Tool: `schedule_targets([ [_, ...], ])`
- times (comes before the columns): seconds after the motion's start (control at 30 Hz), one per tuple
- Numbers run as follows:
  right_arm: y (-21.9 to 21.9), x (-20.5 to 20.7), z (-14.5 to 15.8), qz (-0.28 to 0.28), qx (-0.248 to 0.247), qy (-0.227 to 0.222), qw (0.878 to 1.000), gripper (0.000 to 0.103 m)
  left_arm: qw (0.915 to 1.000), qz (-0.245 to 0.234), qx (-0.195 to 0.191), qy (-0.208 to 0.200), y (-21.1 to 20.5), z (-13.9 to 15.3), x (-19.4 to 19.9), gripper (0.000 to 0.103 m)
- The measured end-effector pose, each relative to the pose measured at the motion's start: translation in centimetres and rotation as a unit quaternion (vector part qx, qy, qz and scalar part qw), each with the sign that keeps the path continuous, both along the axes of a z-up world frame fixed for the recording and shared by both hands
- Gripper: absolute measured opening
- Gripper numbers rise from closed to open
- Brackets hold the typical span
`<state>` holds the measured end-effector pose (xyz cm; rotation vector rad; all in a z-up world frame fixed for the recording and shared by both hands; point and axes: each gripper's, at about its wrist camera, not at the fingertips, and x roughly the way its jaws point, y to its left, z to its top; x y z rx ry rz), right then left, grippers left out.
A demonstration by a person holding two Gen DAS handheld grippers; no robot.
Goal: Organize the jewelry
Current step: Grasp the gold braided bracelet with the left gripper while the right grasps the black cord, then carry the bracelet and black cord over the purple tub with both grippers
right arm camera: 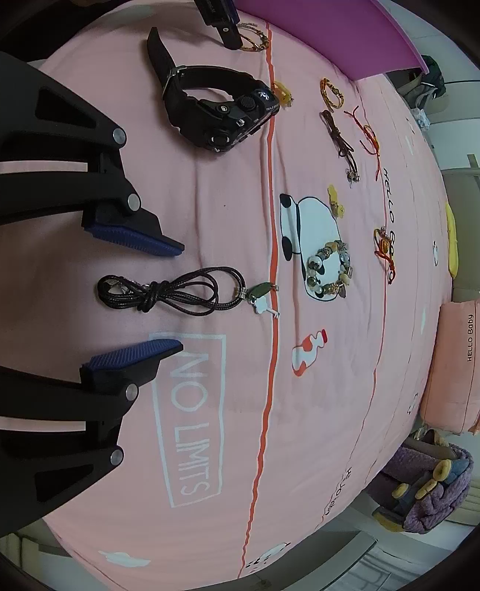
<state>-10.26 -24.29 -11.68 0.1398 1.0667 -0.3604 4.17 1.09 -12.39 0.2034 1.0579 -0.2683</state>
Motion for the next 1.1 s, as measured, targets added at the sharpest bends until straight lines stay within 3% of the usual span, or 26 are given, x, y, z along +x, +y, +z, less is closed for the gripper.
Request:
schedule_targets([
  [0.03, 0.1, 0.0, 0.0, 0.004, 0.001, 0.0, 1.0, 0.031, 1.0, -0.004, -0.001, -0.003, -0.2, 0.2, -0.1, 0.049],
  [0.1, 0.4, 0.2, 0.0, 0.009, -0.001, 0.004, 1.0, 0.013, 0.9999, -0.01, -0.003, -0.005, -0.5, 0.4, -0.1, 0.024],
  [0.2, 0.6, 0.2, 0.1, 0.014, 0.001, 0.003, 1.0, 0.01, 0.9998, -0.016, -0.006, -0.003, -0.7, 0.7, -0.4, 0.009],
  [0.73, -0.1, -1.4, 4.2, -0.013, 0.079, -0.035, 0.996, 0.009, 0.9977, -0.03, -0.056, 0.022, -1.0, 5.0, -1.4, 0.008],
  [1.1, 2.4, 0.9, 11.2, 0.024, 0.085, -0.083, 0.993, 0.009, 0.9974, -0.027, -0.066, -0.007, -0.8, 11.0, -1.6, 0.007],
])
